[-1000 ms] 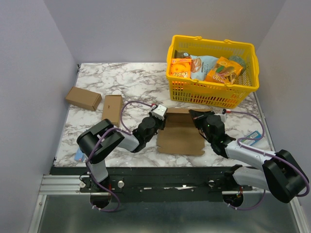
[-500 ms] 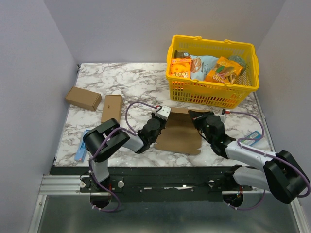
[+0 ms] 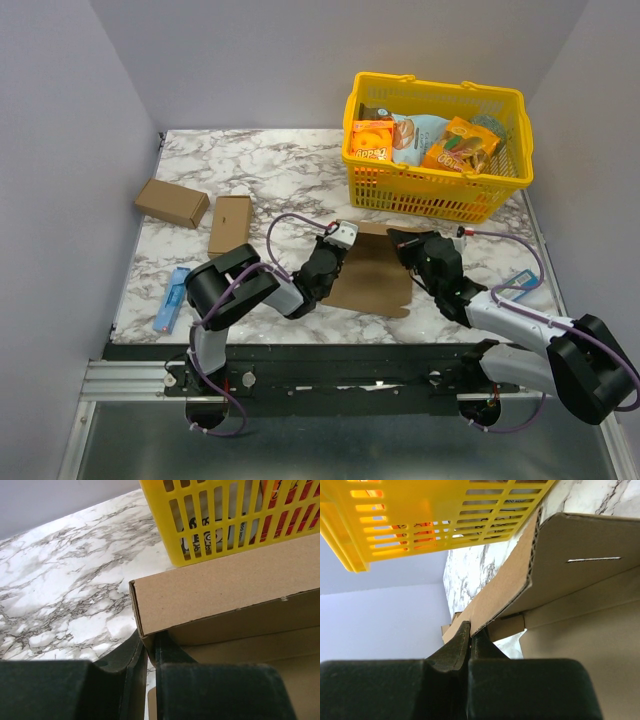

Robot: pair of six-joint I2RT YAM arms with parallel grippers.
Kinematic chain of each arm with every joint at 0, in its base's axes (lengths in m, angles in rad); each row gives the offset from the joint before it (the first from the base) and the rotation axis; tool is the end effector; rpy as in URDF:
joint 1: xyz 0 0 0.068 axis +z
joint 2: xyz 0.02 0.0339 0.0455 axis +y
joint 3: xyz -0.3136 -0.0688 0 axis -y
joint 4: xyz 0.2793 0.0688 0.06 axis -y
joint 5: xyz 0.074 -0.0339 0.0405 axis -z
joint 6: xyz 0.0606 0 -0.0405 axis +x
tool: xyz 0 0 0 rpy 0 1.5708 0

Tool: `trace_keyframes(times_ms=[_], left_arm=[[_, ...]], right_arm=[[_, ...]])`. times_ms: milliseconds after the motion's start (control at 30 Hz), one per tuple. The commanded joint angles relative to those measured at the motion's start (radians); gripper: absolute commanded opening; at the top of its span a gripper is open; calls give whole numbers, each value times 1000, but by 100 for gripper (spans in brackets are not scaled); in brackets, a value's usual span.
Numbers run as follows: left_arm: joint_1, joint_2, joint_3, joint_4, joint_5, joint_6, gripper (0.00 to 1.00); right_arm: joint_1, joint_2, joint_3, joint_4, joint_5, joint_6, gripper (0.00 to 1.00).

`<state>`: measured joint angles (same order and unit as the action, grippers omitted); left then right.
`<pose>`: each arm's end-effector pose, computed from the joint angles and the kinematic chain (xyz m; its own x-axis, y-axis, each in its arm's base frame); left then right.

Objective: Fold the paper box

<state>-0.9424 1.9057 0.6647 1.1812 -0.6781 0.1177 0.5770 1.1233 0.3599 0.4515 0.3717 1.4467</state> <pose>0.2608 -0.2942 0.1576 -0.0041 0.1613 -0.9869 0.2642 0.9520 0.1545 0.2230 0.1189 0.2064 -0.2487 0.9413 -0.2284 0.2282 0.2861 0.9306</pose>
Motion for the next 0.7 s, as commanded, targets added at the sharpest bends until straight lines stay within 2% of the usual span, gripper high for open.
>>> trace_keyframes(times_ms=[0, 67, 167, 467, 667], left_arm=[[34, -26, -54, -45, -29, -7, 23], [37, -34, -73, -40, 37, -38, 34], [48, -37, -83, -52, 84, -76, 44], [68, -56, -132, -29, 190, -150, 66], [83, -25, -111, -45, 210, -190, 68]], right_arm=[[-6, 10, -13, -189, 49, -34, 6], [-5, 10, -13, -191, 47, -32, 5], [-6, 7, -15, -191, 42, -31, 5], [-5, 9, -15, -189, 36, -37, 5], [-5, 4, -16, -186, 35, -37, 6]])
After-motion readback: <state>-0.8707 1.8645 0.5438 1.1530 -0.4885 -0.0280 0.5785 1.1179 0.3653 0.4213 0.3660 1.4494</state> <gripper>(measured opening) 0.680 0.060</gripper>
